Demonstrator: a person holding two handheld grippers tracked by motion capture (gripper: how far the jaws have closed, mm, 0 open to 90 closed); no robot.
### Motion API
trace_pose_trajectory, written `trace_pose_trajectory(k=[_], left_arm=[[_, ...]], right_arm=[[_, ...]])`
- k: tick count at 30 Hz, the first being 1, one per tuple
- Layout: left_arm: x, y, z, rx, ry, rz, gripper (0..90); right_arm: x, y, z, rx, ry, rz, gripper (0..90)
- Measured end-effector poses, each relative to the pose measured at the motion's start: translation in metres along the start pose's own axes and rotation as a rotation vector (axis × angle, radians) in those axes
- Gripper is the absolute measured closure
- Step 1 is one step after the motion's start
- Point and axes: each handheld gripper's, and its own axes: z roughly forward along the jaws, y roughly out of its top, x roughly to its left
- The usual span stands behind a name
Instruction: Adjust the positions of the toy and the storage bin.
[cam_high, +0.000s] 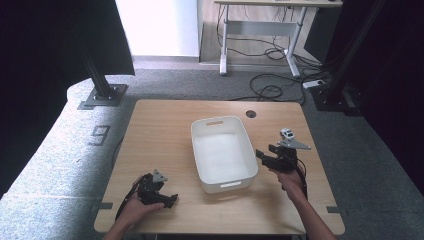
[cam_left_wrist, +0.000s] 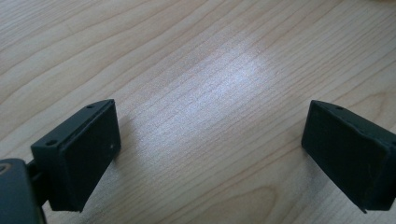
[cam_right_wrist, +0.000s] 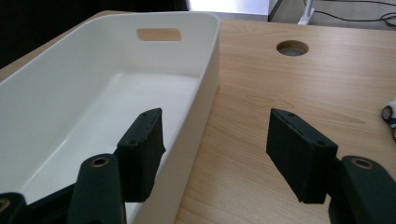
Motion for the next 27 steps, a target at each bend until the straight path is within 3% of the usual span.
trace_pose_trajectory(k=[6,27], left_arm=[[0.000,0.000,0.000,0.000,-0.001,0.001,4.4],[0.000,0.001,0.002,-0.004,0.001,-0.002,3.2]], right_arm=[[-0.017,-0.002,0.002,0.027,-0.044,0.001,37.2],[-0.049,-0.006,0.013,0.055,-0.119,-0.017,36.2]])
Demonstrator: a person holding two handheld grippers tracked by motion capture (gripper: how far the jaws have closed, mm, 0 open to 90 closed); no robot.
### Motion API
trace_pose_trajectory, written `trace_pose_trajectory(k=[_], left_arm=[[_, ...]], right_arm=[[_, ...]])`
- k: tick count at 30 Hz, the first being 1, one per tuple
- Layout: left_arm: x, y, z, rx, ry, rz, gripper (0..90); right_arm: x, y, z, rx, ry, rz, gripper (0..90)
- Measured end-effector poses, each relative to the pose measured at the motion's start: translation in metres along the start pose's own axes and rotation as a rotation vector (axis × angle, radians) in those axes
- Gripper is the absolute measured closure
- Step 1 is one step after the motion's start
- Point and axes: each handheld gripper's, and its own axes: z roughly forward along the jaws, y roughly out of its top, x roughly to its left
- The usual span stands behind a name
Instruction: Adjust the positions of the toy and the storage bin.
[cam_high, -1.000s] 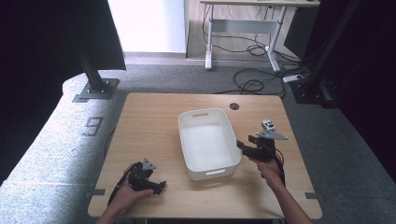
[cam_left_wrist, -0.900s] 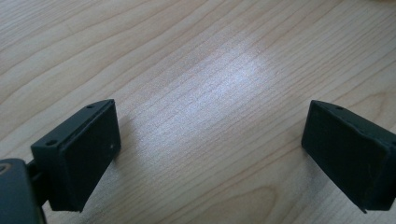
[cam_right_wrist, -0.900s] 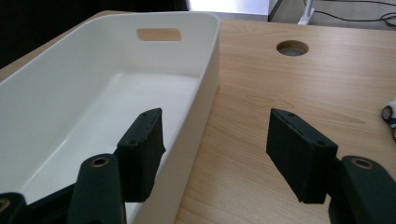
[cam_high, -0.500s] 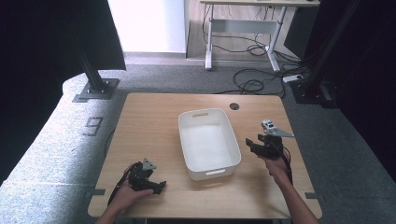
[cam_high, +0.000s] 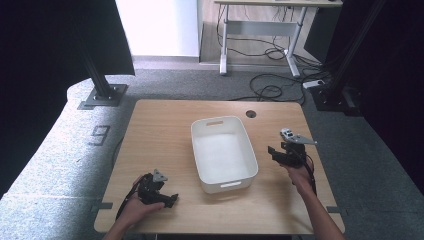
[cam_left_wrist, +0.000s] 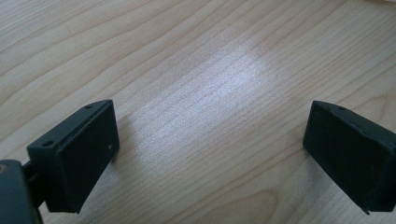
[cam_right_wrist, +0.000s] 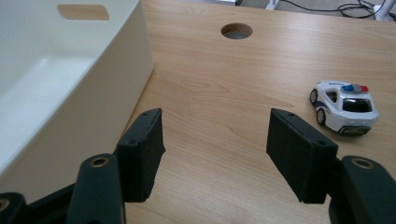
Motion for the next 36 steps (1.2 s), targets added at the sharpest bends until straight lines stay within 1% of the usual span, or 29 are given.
trace_pose_trajectory(k=[4,8,12,13,17,18,19,22,25,29,31,34,36], left_arm=[[0.000,0.000,0.000,-0.002,0.001,-0.001,3.0],[0.000,0.000,0.000,-0.001,0.003,-0.004,3.0],[0.000,0.000,0.000,-0.001,0.004,-0.005,3.0],[0.000,0.000,0.001,-0.002,0.004,-0.005,2.9],[0.000,0.001,0.001,-0.002,0.004,-0.005,2.8],[0.000,0.001,0.001,-0.003,0.004,-0.005,2.8],[-0.001,0.001,0.001,-0.003,0.004,-0.005,2.8],[-0.001,0.001,0.001,-0.003,0.004,-0.006,2.8],[-0.001,0.001,0.001,-0.003,0.004,-0.006,2.8],[-0.001,0.001,0.001,-0.004,0.004,-0.006,2.8],[-0.001,0.001,0.001,-0.004,0.005,-0.007,2.7],[-0.001,0.001,0.001,-0.005,0.003,-0.007,2.7],[-0.001,0.001,0.002,-0.006,0.003,-0.006,2.5]], right_arm=[[-0.007,0.000,0.005,0.009,-0.020,0.004,36.2],[-0.014,-0.002,0.010,0.024,-0.032,0.019,36.2],[-0.017,-0.003,0.011,0.033,-0.035,0.015,36.2],[-0.018,-0.003,0.011,0.035,-0.043,0.004,36.2],[-0.022,-0.004,0.012,0.035,-0.049,0.001,36.2],[-0.024,-0.005,0.012,0.032,-0.056,-0.011,36.0],[-0.024,-0.005,0.012,0.032,-0.056,-0.011,36.0],[-0.027,-0.005,0.013,0.028,-0.084,-0.050,36.7],[-0.030,-0.006,0.015,0.031,-0.085,-0.057,36.7],[-0.033,-0.006,0.015,0.035,-0.073,-0.049,37.3],[-0.035,-0.006,0.015,0.040,-0.087,-0.038,38.3],[-0.040,-0.006,0.015,0.044,-0.075,-0.014,38.4],[-0.043,-0.007,0.015,0.048,-0.069,-0.007,38.0]])
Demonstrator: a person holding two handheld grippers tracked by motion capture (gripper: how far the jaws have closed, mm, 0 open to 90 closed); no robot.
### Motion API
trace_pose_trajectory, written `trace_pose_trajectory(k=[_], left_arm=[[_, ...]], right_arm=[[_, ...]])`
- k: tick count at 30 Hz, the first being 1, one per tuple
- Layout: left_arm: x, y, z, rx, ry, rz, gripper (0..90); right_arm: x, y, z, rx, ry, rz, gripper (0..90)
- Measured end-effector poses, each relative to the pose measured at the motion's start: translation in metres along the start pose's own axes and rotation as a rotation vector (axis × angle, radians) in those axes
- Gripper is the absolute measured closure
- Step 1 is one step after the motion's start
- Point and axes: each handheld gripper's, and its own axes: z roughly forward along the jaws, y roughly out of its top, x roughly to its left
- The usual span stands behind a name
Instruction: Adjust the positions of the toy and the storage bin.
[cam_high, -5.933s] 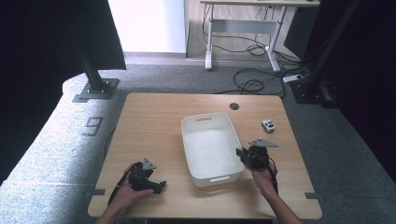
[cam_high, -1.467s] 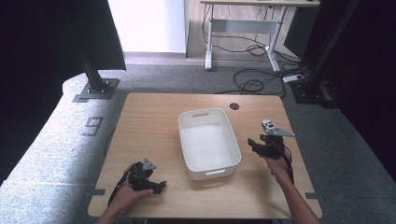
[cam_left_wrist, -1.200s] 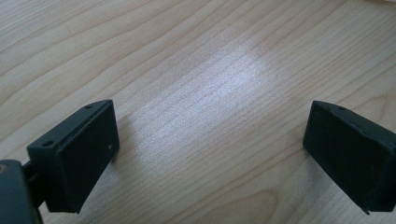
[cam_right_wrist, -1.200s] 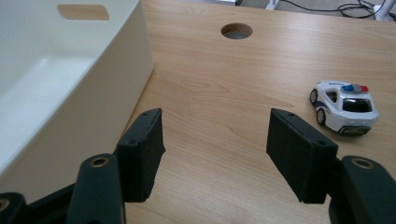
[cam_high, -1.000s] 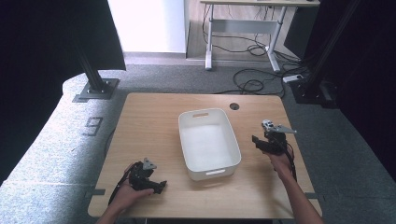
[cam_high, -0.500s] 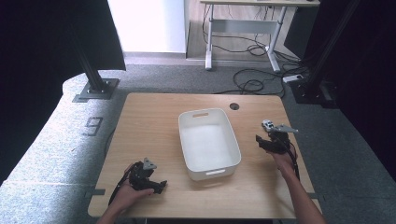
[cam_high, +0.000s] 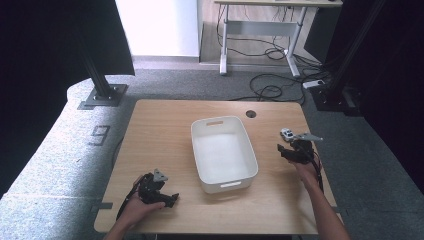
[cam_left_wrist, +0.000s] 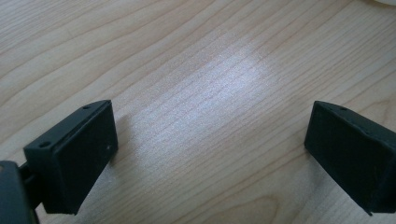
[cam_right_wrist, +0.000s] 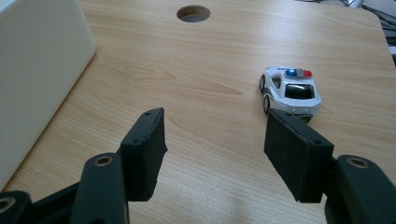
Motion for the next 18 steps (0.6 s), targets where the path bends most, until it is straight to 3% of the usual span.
trace_pose_trajectory(k=[5,18], left_arm=[[-0.0001,0.0003,0.0004,0.000,0.000,0.000,2.3],[-0.0004,0.0005,0.0010,-0.004,0.002,-0.003,2.0]], right_arm=[[-0.0054,-0.0003,0.0016,0.029,-0.014,-0.016,37.1],[-0.0110,0.0079,0.0017,0.010,-0.008,-0.020,37.1]])
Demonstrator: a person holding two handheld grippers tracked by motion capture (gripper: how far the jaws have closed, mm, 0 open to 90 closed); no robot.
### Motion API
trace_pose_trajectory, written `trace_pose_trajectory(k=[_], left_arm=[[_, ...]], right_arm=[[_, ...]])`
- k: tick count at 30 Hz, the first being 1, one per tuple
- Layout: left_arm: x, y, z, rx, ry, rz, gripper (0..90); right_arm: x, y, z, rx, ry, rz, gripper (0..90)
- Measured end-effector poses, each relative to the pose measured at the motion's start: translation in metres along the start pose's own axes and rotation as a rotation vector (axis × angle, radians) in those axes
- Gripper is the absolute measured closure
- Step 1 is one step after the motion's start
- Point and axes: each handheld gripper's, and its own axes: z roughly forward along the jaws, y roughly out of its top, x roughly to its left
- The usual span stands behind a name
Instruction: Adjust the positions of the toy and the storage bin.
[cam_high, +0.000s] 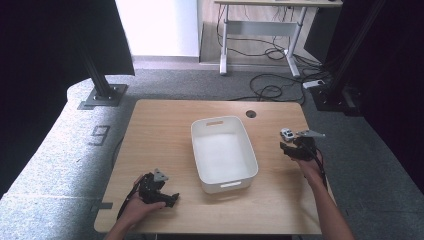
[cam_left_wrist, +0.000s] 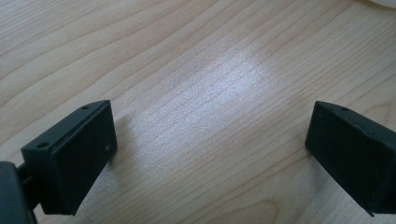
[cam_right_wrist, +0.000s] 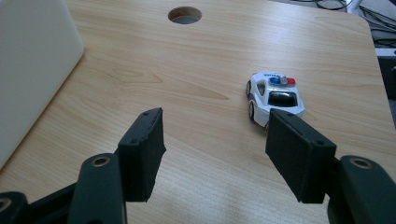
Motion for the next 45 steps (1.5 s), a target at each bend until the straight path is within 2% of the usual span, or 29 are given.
trace_pose_trajectory(k=[6,8,14,20,25,34,40,45], left_arm=[[0.000,-0.001,0.000,-0.004,0.001,0.000,2.0],[0.000,-0.001,0.000,-0.005,0.001,0.000,2.0],[0.000,-0.001,0.000,-0.007,-0.002,0.002,1.9],[0.000,0.000,0.001,-0.007,-0.001,0.001,1.7],[0.000,0.000,0.001,-0.008,-0.001,0.002,1.7],[0.001,0.000,0.001,-0.010,-0.004,0.006,1.6],[0.001,0.001,0.002,-0.012,-0.004,0.005,1.2],[0.001,0.001,0.002,-0.015,-0.003,0.003,1.2]], right_arm=[[-0.005,-0.001,0.007,0.007,-0.021,0.019,37.5],[-0.007,0.000,0.010,0.026,-0.032,0.011,37.5],[-0.008,0.009,0.012,0.006,-0.047,-0.005,38.4],[-0.013,0.011,0.020,0.025,-0.057,0.011,38.1],[-0.013,0.016,0.027,0.021,-0.067,0.004,38.2],[-0.023,0.009,0.043,0.037,-0.069,0.032,37.9],[-0.027,0.006,0.047,0.050,-0.072,0.031,37.1],[-0.039,0.002,0.051,0.057,-0.082,0.069,35.3]])
